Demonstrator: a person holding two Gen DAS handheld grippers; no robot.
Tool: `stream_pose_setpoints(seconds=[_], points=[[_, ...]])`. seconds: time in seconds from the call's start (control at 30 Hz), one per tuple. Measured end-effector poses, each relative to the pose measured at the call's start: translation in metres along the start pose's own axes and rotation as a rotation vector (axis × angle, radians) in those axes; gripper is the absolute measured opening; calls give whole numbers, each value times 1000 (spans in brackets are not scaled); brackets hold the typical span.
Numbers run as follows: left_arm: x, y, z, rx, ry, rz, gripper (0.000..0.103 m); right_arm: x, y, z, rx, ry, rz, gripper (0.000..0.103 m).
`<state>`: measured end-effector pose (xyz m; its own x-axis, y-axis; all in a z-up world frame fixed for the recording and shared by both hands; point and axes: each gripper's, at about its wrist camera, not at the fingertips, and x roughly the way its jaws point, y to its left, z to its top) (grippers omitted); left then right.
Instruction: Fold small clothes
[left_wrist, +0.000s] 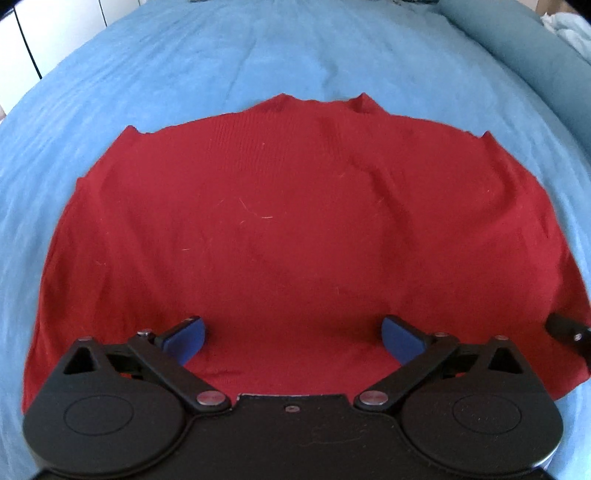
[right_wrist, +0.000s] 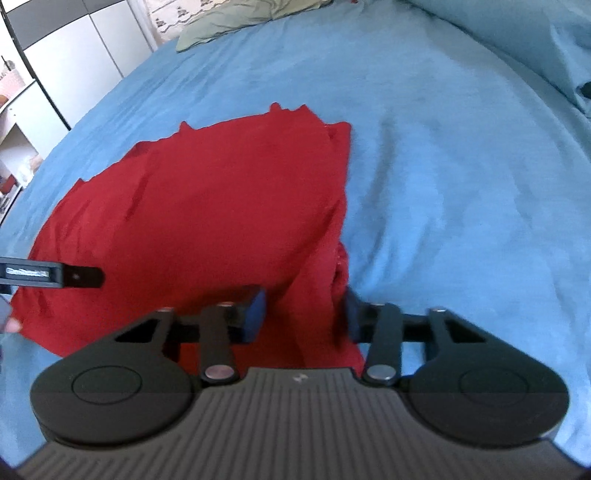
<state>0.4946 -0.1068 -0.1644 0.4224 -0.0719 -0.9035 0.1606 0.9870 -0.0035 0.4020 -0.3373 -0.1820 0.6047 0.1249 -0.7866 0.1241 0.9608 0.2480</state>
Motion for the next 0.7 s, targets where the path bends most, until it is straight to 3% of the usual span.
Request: stream_pose_setpoints(seconds=[0.03,0.13,0.27,0.37,0.53,0.7], points=[[4,-1,0,14,10,5,103,-1,-1,2,7,5,3,35],[10,-3,2,31,26,9,103,-5,-9,10,106,26,37,25],[15,0,9,39,60,-4,103,-26,-17,29,324,-6,142,23],[3,11,12,23,56,-46,102,-47,-1,54,394,-59,238,22],[-45,63,-2,-3,-45,-16,100,-61,93,107,238,-91,407,22],[-68,132,-36,-25,-65,-20,100,-23,230,109,-77,11,537,22]])
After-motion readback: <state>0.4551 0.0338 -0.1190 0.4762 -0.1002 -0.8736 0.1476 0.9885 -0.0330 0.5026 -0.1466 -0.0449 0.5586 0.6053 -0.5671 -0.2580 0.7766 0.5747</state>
